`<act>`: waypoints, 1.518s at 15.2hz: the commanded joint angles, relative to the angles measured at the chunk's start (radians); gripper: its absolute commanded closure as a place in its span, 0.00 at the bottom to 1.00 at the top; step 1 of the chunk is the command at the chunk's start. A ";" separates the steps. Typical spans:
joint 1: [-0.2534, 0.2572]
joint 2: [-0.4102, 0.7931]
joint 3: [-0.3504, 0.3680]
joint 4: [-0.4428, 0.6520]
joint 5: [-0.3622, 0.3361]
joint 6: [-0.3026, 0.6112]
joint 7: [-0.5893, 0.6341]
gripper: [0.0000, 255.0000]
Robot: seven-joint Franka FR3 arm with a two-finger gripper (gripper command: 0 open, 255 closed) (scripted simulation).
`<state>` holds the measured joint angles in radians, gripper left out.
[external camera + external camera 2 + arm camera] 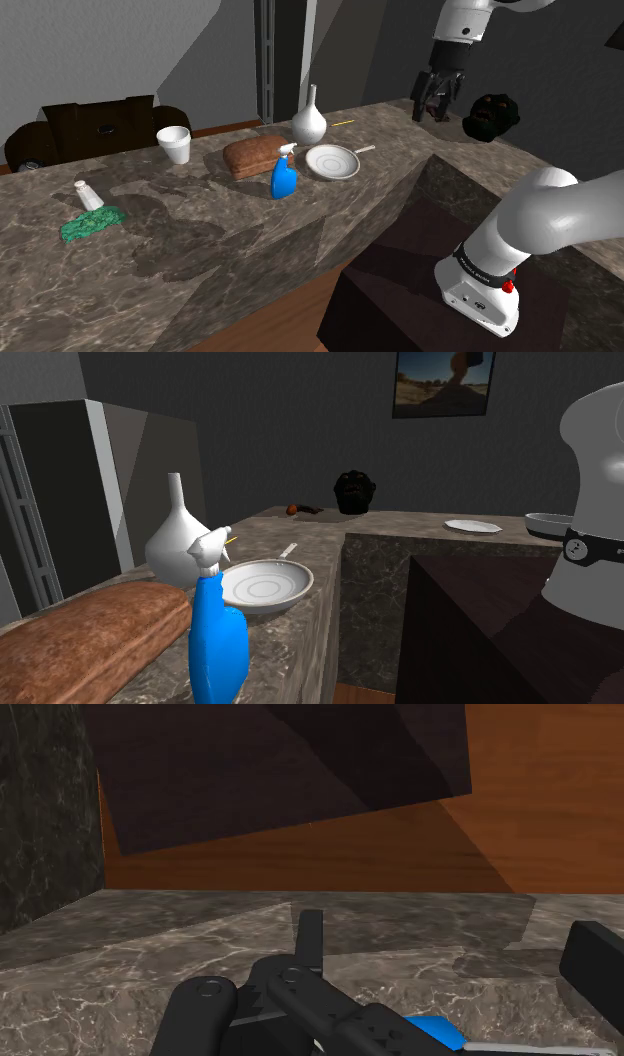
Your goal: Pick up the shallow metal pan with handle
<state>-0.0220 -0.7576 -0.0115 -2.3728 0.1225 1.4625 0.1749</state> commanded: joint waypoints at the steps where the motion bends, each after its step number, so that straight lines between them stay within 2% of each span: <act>1: 0.000 0.000 0.000 0.000 0.000 0.000 0.000 0.00; 8: -0.043 0.137 -0.123 -0.065 0.008 0.220 -0.107 0.00; 13: -0.059 0.278 -0.211 -0.069 0.047 0.367 -0.199 0.00; 18: -0.060 0.450 -0.298 -0.037 0.128 0.492 -0.312 0.00; 23: -0.058 0.649 -0.372 0.035 0.264 0.574 -0.453 0.00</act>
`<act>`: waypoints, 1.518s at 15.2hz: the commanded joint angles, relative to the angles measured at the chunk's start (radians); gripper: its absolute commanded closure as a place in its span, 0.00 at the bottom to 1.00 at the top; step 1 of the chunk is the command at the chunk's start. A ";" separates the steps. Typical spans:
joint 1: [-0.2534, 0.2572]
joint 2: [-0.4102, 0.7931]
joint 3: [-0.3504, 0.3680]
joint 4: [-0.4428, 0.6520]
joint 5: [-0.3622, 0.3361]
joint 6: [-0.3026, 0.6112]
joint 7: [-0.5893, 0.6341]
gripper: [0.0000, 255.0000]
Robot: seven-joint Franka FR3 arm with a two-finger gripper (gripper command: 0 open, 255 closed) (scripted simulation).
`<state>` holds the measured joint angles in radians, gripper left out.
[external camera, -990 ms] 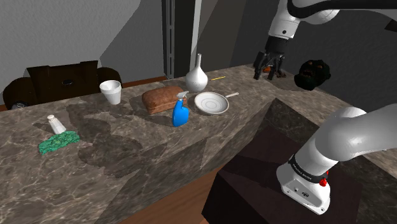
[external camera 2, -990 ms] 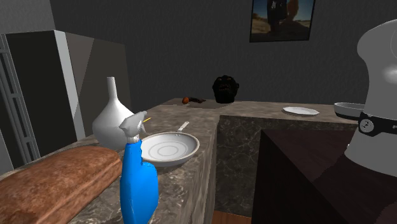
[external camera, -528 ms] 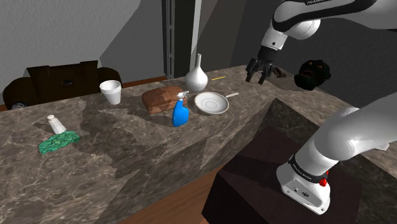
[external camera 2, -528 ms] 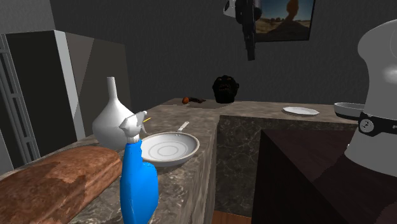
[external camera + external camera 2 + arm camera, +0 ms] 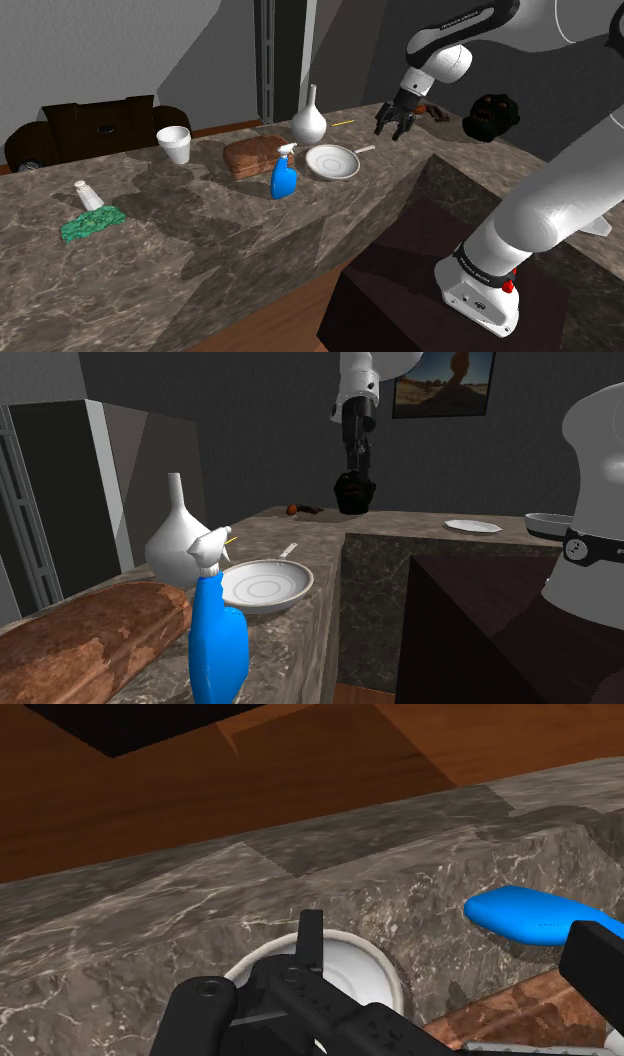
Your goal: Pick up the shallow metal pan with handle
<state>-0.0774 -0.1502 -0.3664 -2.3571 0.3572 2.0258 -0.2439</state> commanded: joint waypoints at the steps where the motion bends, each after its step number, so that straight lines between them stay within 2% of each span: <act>1: -0.005 0.084 -0.028 0.038 0.063 0.020 -0.065 0.00; 6: -0.038 0.304 -0.054 0.156 0.244 0.035 -0.215 0.00; 13: -0.149 0.608 -0.017 0.375 0.464 -0.005 -0.360 0.00; 18: -0.242 0.818 0.030 0.565 0.577 -0.048 -0.403 0.00; 23: -0.325 1.008 0.075 0.765 0.649 -0.087 -0.405 0.00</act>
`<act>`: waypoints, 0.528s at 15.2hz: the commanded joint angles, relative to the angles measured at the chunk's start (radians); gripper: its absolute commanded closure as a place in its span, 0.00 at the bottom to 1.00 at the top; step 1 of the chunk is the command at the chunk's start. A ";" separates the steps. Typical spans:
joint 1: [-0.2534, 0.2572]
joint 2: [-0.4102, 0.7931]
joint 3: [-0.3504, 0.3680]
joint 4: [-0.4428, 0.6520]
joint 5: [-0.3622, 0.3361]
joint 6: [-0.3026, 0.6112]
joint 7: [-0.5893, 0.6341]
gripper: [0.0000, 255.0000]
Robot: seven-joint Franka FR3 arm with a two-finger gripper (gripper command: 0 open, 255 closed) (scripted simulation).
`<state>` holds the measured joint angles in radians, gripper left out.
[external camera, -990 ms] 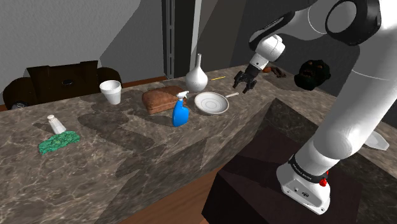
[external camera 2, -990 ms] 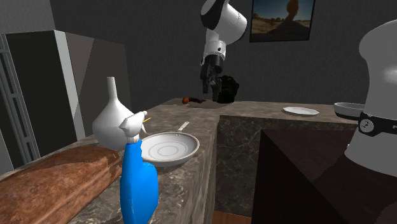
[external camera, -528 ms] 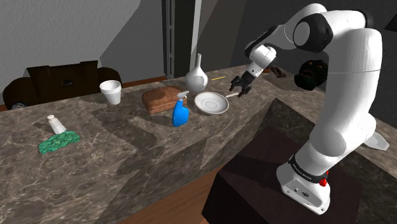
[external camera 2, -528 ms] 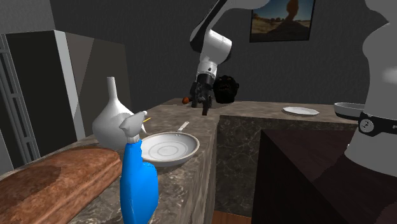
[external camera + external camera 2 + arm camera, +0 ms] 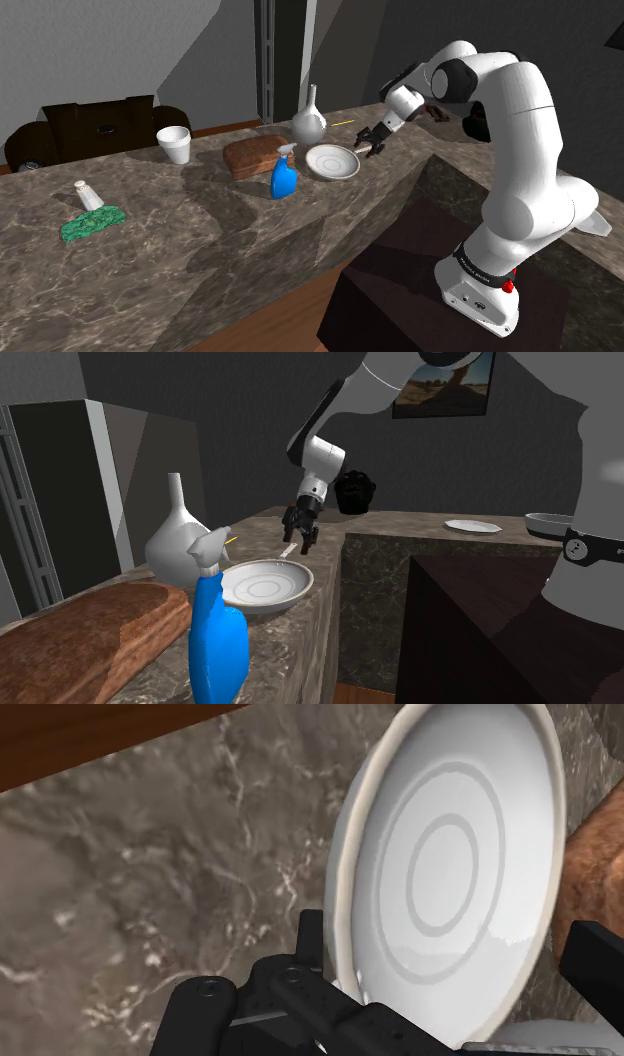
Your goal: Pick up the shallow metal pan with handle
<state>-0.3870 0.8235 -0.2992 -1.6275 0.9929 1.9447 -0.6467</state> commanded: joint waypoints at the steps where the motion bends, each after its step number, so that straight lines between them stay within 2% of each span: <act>1: -0.017 0.045 0.011 0.040 0.016 -0.002 -0.006 0.00; 8: -0.029 0.119 0.028 0.079 0.037 0.025 -0.033 0.00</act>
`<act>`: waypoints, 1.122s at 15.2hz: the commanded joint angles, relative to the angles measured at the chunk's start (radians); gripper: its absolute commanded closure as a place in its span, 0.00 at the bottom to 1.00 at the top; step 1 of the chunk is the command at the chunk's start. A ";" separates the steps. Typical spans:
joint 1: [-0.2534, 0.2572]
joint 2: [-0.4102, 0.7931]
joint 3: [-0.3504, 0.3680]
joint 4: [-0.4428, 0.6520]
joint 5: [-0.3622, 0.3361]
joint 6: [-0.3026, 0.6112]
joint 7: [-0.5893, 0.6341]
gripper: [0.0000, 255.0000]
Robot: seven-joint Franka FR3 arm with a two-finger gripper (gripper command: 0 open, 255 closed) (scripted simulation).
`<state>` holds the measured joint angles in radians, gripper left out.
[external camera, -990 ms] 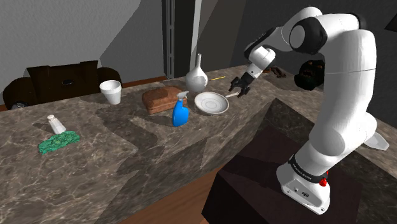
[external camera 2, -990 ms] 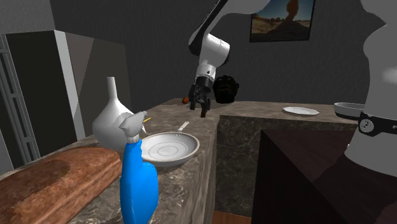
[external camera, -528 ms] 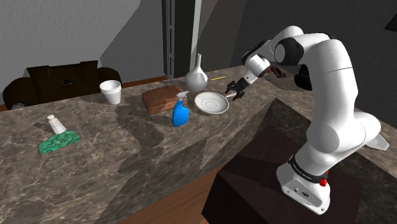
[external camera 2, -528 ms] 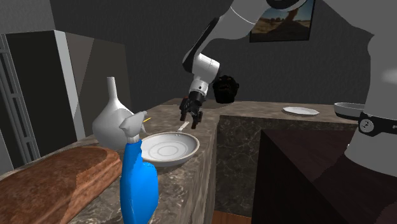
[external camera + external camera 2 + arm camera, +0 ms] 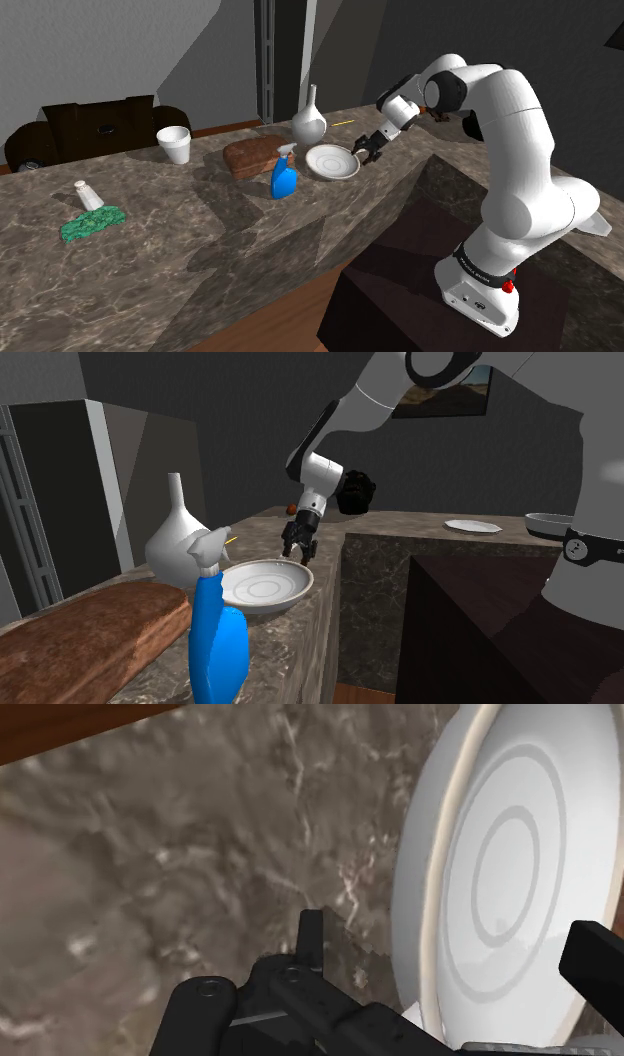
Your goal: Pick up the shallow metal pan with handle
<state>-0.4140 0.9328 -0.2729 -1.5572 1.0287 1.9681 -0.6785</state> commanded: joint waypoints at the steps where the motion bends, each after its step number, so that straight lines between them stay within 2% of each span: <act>1: -0.002 0.010 0.002 0.009 0.002 0.001 -0.001 0.00; 2: -0.002 0.011 0.002 0.009 0.002 0.002 -0.002 1.00; 11: -0.002 0.010 0.002 0.009 0.002 0.001 -0.001 1.00; 17: 0.009 -0.058 -0.014 -0.027 -0.018 -0.023 0.023 1.00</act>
<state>-0.4067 0.8848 -0.2843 -1.5831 1.0147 1.9509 -0.6624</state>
